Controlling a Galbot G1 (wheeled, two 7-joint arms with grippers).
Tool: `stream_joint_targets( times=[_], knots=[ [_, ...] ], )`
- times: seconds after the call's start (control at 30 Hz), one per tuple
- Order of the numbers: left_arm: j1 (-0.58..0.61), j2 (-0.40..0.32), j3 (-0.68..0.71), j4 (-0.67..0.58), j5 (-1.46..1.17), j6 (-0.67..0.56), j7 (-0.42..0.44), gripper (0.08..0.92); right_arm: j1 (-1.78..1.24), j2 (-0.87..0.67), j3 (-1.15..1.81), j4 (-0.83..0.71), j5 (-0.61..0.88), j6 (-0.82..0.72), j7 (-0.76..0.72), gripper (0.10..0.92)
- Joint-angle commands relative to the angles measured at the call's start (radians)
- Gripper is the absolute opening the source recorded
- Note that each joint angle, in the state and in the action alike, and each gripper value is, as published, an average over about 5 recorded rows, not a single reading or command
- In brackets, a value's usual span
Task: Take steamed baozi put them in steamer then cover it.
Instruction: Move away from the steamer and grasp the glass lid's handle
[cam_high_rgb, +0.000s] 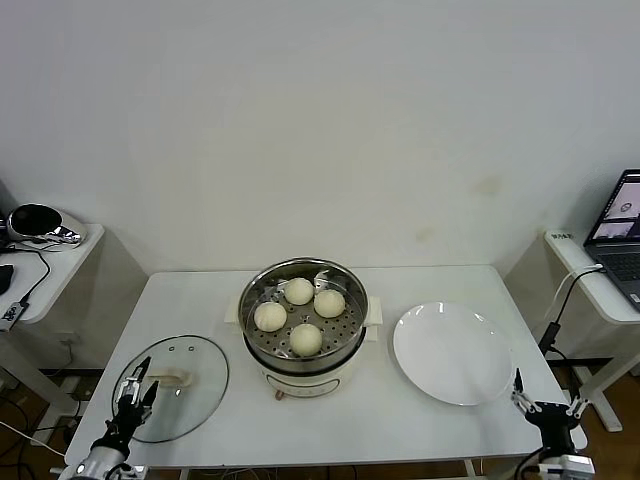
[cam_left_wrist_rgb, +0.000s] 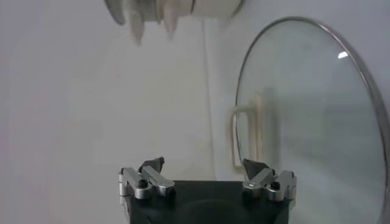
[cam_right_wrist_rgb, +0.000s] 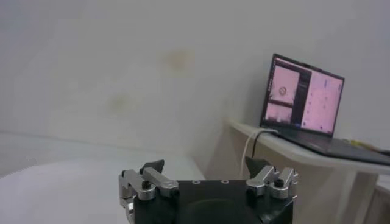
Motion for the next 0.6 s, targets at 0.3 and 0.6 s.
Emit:
stream_joint_targets(
  times=[0.3,0.6],
  knots=[
    [-0.209,0.019,0.080,0.185,0.043,-0.008,0.000,0.818,-0.022,0.014,0.010,-0.017,-0.012,0.016,0.004,0.823],
    [-0.202,0.016,0.081,0.211,0.025,-0.008,0.003,0.610,-0.022,0.014,0.000,-0.018,-0.018,0.016,0.000,0.823]
  ],
)
